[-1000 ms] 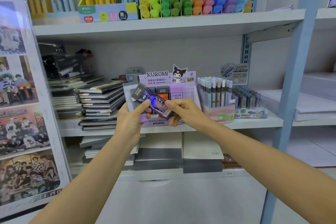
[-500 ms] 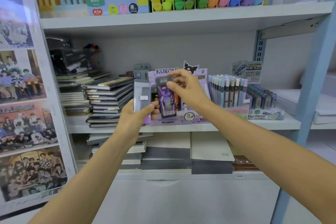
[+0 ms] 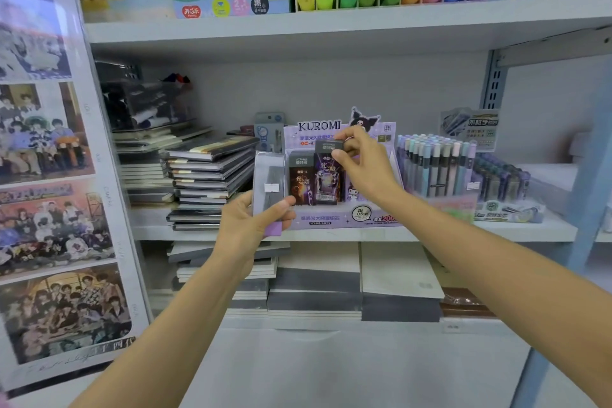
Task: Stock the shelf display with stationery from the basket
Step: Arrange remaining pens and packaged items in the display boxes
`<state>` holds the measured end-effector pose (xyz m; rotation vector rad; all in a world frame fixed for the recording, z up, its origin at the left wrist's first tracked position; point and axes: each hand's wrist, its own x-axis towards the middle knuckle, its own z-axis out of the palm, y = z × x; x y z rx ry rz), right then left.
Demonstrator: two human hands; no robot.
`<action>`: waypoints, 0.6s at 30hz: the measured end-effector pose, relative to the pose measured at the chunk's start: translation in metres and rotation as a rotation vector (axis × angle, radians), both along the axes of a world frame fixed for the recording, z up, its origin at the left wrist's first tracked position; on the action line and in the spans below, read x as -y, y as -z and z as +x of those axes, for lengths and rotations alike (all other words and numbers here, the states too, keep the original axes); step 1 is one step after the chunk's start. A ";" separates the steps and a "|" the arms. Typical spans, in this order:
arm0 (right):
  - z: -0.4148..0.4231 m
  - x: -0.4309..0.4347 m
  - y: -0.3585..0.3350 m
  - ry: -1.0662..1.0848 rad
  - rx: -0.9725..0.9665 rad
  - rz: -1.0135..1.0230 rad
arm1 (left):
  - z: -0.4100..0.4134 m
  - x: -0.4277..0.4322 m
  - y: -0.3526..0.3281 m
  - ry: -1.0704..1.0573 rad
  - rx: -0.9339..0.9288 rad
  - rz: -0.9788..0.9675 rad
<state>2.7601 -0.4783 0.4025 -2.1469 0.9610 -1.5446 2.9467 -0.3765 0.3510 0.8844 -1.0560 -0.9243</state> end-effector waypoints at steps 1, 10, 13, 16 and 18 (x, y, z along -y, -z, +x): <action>-0.005 0.001 -0.002 0.009 0.012 -0.006 | 0.000 0.001 0.001 0.008 -0.002 0.003; -0.010 0.006 -0.002 0.002 -0.180 -0.030 | -0.009 0.005 0.005 0.056 -0.022 0.022; -0.015 0.010 -0.008 -0.017 -0.258 -0.009 | -0.006 0.005 0.008 0.067 -0.019 0.031; -0.009 0.011 -0.003 -0.001 -0.253 -0.026 | -0.005 0.006 0.009 0.075 -0.025 0.034; -0.004 0.011 0.003 0.039 -0.217 -0.071 | -0.005 0.007 0.009 0.083 -0.024 0.033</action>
